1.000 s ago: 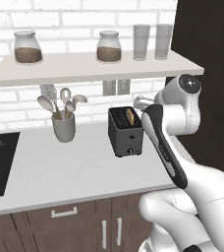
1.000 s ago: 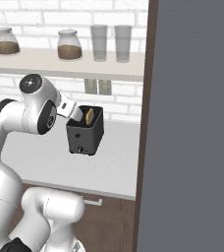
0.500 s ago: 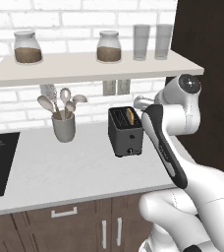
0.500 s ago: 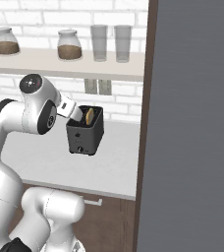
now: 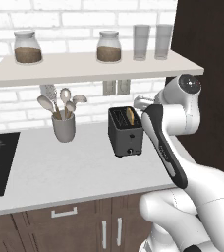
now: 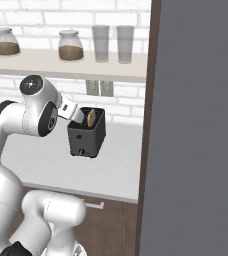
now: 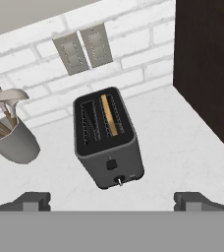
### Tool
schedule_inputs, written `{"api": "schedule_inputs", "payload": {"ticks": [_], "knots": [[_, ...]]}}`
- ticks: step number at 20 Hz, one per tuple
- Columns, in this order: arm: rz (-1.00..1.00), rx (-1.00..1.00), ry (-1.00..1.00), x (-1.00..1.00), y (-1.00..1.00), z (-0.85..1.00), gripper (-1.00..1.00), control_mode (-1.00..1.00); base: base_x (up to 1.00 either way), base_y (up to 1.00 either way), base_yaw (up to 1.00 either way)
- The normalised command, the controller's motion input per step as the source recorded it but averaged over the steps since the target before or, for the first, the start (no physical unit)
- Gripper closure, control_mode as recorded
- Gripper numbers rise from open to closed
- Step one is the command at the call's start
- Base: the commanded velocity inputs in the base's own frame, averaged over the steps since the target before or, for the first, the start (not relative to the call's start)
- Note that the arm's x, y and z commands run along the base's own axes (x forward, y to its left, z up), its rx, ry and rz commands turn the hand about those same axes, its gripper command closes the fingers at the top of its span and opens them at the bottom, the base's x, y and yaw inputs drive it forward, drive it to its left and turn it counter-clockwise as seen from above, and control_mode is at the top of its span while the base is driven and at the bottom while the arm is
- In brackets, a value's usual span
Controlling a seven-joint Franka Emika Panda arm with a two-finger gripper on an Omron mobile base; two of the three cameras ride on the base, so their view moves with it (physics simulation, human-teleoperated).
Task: Start the toaster. Once the lever pops up, take the bread to the plate on the dining counter.
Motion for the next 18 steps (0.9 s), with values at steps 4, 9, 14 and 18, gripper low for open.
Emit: {"api": "schedule_inputs", "payload": {"ticks": [4, 9, 14, 18], "knots": [[0.0, 0.0, 0.0, 0.0, 0.0, 0.0, -1.0, -1.0, 0.0, 0.0, 0.0], [0.0, 0.0, 0.0, 0.0, 0.0, 0.0, -1.0, -1.0, 0.0, 0.0, 0.0], [0.0, 0.0, 0.0, 0.0, 0.0, 0.0, -1.0, -1.0, 0.0, 0.0, 0.0], [0.0, 0.0, 0.0, 0.0, 0.0, 0.0, -1.0, -1.0, 0.0, 0.0, 0.0]]}}
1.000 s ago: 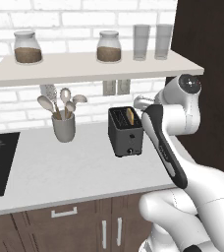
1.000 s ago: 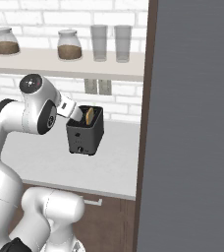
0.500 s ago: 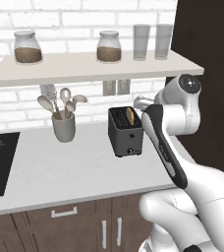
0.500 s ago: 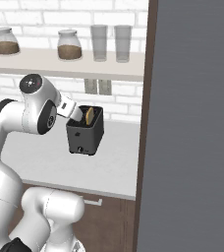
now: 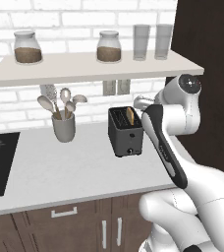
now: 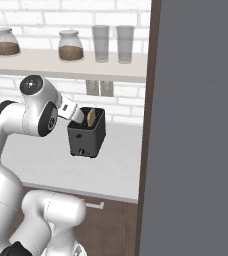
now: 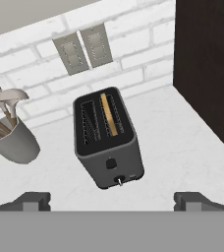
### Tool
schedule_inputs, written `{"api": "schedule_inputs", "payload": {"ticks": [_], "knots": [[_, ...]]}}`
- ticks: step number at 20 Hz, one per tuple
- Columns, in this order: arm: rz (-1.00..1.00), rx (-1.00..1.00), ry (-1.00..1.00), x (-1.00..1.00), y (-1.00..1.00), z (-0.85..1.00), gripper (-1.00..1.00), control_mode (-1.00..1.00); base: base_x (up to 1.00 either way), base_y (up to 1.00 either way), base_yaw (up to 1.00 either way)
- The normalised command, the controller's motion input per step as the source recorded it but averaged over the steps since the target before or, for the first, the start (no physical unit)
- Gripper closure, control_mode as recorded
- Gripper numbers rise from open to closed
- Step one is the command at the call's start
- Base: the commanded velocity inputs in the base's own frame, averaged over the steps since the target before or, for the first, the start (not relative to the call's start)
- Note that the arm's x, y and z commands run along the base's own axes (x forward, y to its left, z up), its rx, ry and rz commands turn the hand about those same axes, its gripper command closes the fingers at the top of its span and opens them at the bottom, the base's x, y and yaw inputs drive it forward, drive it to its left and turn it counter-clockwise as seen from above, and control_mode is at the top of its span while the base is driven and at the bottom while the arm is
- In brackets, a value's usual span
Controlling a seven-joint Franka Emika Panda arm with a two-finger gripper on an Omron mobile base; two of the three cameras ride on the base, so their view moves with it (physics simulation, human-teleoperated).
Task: Start the toaster. Once the lever pops up, take the bread to the plate on the dining counter.
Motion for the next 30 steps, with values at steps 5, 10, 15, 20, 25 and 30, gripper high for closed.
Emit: {"api": "schedule_inputs", "payload": {"ticks": [5, 10, 15, 20, 25, 30], "knots": [[0.0, 0.0, 0.0, 0.0, 0.0, 0.0, -1.0, -1.0, 0.0, 0.0, 0.0], [0.0, 0.0, 0.0, 0.0, 0.0, 0.0, -1.0, -1.0, 0.0, 0.0, 0.0], [0.0, 0.0, 0.0, 0.0, 0.0, 0.0, -1.0, -1.0, 0.0, 0.0, 0.0], [0.0, 0.0, 0.0, 0.0, 0.0, 0.0, -1.0, -1.0, 0.0, 0.0, 0.0], [0.0, 0.0, 0.0, 0.0, 0.0, 0.0, -1.0, -1.0, 0.0, 0.0, 0.0], [0.0, 0.0, 0.0, 0.0, 0.0, 0.0, -1.0, -1.0, 0.0, 0.0, 0.0]]}}
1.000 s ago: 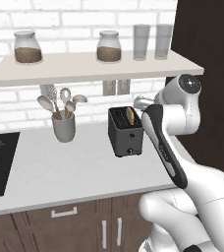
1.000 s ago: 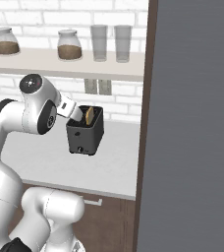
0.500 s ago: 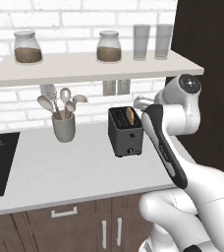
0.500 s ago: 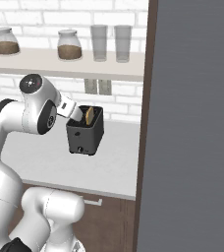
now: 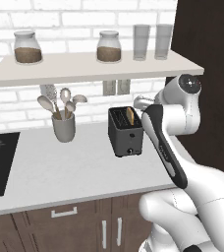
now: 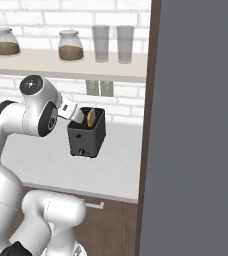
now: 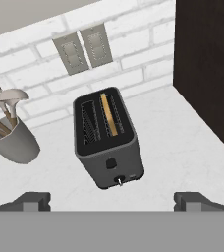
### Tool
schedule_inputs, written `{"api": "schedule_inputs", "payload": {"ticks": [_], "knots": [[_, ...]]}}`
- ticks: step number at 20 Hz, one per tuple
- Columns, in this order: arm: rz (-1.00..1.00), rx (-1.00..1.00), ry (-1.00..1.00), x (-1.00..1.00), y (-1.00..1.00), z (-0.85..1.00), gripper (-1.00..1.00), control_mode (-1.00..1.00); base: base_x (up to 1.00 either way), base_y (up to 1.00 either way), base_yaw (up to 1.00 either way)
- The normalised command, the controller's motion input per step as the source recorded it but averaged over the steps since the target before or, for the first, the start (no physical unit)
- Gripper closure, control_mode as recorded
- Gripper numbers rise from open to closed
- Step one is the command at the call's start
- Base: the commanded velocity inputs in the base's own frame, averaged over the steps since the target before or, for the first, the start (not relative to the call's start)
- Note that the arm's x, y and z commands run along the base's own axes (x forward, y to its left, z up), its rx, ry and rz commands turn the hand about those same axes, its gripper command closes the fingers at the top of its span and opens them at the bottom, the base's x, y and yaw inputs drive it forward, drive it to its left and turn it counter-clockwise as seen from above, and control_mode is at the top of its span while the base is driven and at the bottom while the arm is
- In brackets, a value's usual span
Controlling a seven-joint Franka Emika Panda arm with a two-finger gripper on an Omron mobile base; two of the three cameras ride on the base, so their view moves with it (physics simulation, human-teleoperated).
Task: Start the toaster. Once the lever pops up, take the bread to the plate on the dining counter.
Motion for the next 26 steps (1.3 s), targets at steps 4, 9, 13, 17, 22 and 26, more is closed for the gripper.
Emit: {"api": "schedule_inputs", "payload": {"ticks": [4, 9, 13, 17, 22, 26], "knots": [[0.0, 0.0, 0.0, 0.0, 0.0, 0.0, -1.0, -1.0, 0.0, 0.0, 0.0], [0.0, 0.0, 0.0, 0.0, 0.0, 0.0, -1.0, -1.0, 0.0, 0.0, 0.0], [0.0, 0.0, 0.0, 0.0, 0.0, 0.0, -1.0, -1.0, 0.0, 0.0, 0.0], [0.0, 0.0, 0.0, 0.0, 0.0, 0.0, -1.0, -1.0, 0.0, 0.0, 0.0], [0.0, 0.0, 0.0, 0.0, 0.0, 0.0, -1.0, -1.0, 0.0, 0.0, 0.0], [0.0, 0.0, -0.01, -0.01, 0.02, -0.01, -1.0, -1.0, 0.0, 0.0, 0.0]]}}
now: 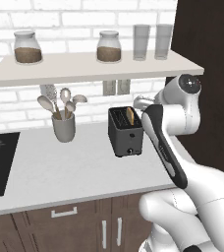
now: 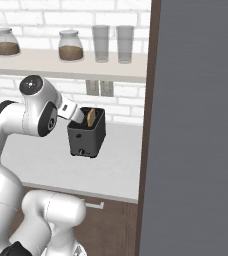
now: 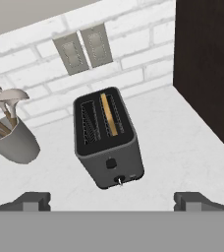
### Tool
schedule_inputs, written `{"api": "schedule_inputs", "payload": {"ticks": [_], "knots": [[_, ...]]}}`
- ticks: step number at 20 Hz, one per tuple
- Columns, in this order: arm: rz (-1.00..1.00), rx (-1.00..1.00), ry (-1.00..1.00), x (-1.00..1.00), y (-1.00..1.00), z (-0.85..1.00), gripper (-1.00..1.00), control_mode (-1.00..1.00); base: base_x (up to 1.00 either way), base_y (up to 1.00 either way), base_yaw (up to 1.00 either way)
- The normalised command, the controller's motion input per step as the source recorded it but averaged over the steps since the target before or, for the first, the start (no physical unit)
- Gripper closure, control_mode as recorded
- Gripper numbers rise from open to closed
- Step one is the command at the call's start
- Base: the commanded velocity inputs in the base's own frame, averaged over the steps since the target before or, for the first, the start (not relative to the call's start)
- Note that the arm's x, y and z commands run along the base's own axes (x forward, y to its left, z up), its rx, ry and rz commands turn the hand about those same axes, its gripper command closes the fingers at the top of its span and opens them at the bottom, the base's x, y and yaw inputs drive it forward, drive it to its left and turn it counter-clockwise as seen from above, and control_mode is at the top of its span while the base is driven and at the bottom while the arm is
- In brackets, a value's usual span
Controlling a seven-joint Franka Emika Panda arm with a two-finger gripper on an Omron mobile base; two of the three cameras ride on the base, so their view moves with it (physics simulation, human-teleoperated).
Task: Start the toaster. Once the lever pops up, take the bread to the plate on the dining counter.
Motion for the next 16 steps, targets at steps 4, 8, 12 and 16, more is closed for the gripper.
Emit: {"api": "schedule_inputs", "payload": {"ticks": [4, 8, 12, 16], "knots": [[0.0, -0.09, -0.05, 0.0, 0.01, -0.24, -1.0, -1.0, 0.0, 0.0, 0.0], [0.0, -0.16, -0.01, 0.1, 0.0, -0.39, -1.0, -1.0, 0.0, 0.0, 0.0], [0.0, -0.12, 0.0, 0.19, 0.0, -0.38, -1.0, -1.0, 0.0, 0.0, 0.0], [0.0, -0.03, 0.0, 0.25, 0.0, -0.22, -1.0, -1.0, 0.0, 0.0, 0.0]]}}
